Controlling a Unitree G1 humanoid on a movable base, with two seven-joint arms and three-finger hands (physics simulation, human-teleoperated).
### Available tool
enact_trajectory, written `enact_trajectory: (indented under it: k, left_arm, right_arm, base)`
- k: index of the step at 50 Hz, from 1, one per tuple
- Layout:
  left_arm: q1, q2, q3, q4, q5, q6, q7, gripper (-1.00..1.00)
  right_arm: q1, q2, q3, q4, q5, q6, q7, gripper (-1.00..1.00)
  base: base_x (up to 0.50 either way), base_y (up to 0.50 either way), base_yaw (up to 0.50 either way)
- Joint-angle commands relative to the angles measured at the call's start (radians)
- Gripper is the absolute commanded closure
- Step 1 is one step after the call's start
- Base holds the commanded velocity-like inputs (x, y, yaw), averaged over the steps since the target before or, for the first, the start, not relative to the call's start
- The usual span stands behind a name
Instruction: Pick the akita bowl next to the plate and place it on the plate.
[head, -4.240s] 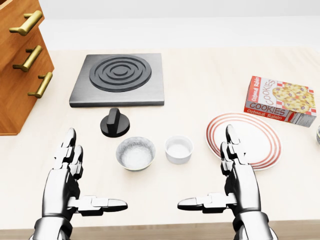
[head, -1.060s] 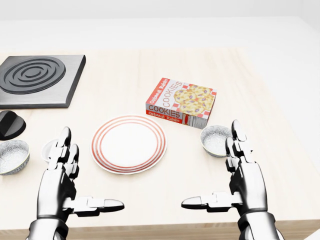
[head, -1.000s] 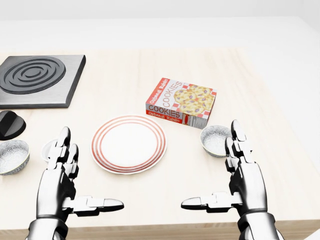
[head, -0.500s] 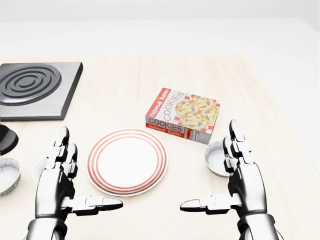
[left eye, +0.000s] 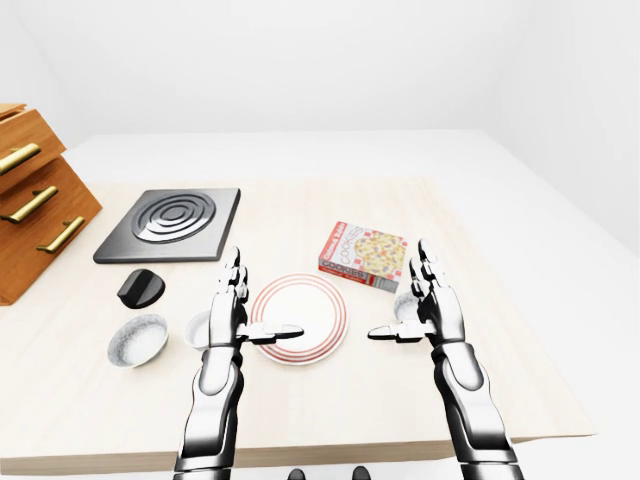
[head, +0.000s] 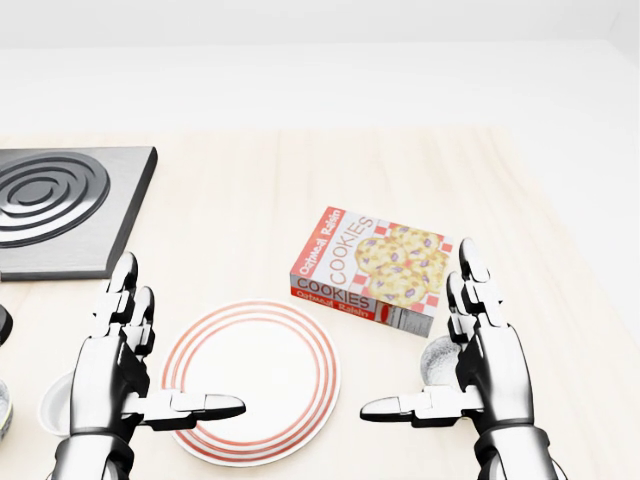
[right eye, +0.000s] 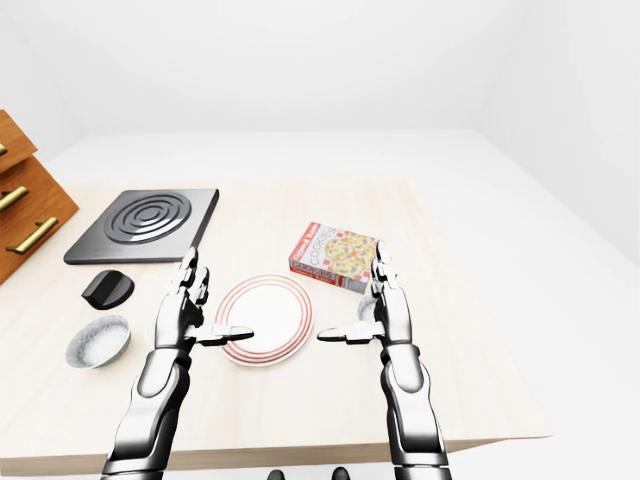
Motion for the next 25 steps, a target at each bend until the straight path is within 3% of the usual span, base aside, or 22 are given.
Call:
enact_trajectory:
  k: [1, 22, 25]
  left_arm:
    - [0.001, 0.0, 0.0, -0.002, -0.001, 0.003, 0.001, -1.0]
    - [0.001, 0.003, 0.0, -0.024, 0.01, 0.003, 0.003, -1.0]
    - [-0.004, 0.005, 0.006, -0.034, 0.007, 0.013, 0.003, -1.0]
  right_arm:
    - [-0.001, 0.0, 0.0, 0.001, 0.001, -0.002, -0.002, -1.0]
    - [0.002, 0.0, 0.001, 0.0, 0.001, -0.007, -0.001, -1.0]
    - [0.002, 0.0, 0.0, -0.004, 0.002, -0.004, -0.001, -1.0]
  base:
    - [0.0, 0.0, 0.0]
    - [0.0, 0.0, 0.0]
    - [0.0, 0.0, 0.0]
